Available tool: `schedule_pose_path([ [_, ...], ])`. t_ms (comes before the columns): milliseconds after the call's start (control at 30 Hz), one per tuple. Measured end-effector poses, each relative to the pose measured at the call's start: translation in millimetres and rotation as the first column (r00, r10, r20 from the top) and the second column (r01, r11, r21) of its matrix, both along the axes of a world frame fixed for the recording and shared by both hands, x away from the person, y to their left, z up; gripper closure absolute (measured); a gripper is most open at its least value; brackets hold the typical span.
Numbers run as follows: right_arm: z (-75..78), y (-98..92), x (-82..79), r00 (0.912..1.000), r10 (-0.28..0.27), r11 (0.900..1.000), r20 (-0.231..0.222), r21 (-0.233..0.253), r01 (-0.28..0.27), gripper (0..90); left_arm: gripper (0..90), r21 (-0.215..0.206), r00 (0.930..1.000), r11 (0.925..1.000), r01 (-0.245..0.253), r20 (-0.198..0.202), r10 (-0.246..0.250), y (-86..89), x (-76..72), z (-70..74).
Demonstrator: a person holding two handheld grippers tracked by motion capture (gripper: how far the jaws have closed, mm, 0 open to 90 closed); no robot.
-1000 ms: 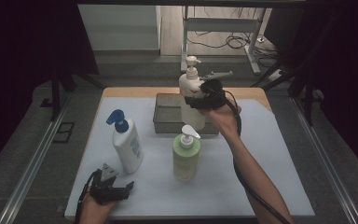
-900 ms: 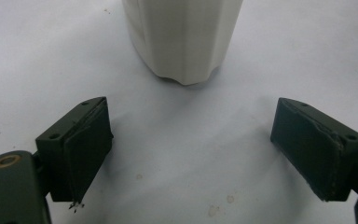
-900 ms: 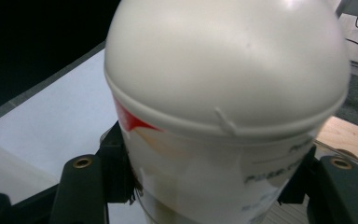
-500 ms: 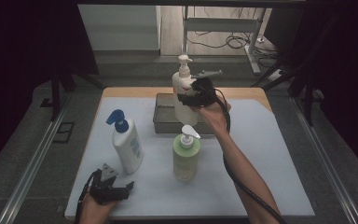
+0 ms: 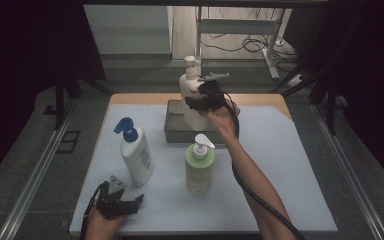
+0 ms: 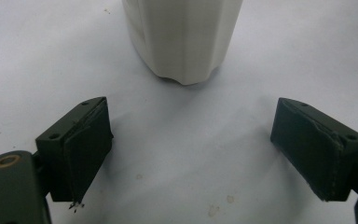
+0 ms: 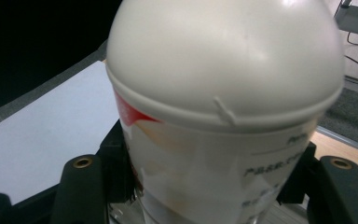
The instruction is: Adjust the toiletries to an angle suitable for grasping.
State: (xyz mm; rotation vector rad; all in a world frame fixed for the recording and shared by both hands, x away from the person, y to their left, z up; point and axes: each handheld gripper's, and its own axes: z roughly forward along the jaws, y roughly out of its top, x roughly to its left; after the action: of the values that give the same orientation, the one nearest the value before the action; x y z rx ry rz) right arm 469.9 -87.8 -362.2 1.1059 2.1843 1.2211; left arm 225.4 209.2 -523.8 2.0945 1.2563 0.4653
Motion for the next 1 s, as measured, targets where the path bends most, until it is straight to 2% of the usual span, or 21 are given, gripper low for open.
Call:
schedule_pose_path([
  [433,-15.6,13.0,13.6,1.0000,0.002,1.000,0.004,-0.007,-0.002,37.4,12.2,0.000,1.0000,1.0000,0.000,0.001,0.000,0.0,0.0,0.0],
  [800,-31.0,15.9,11.0,0.9998,0.013,1.000,-0.014,-0.003,-0.013,37.3,12.2,0.000,1.0000,1.0000,-0.001,0.000,0.001,-0.2,-0.2,0.0],
  [1000,-38.7,11.3,8.3,0.9998,0.008,1.000,-0.020,-0.007,-0.008,37.2,12.2,0.002,1.0000,1.0000,0.000,0.000,0.000,-0.1,-0.1,0.1],
])
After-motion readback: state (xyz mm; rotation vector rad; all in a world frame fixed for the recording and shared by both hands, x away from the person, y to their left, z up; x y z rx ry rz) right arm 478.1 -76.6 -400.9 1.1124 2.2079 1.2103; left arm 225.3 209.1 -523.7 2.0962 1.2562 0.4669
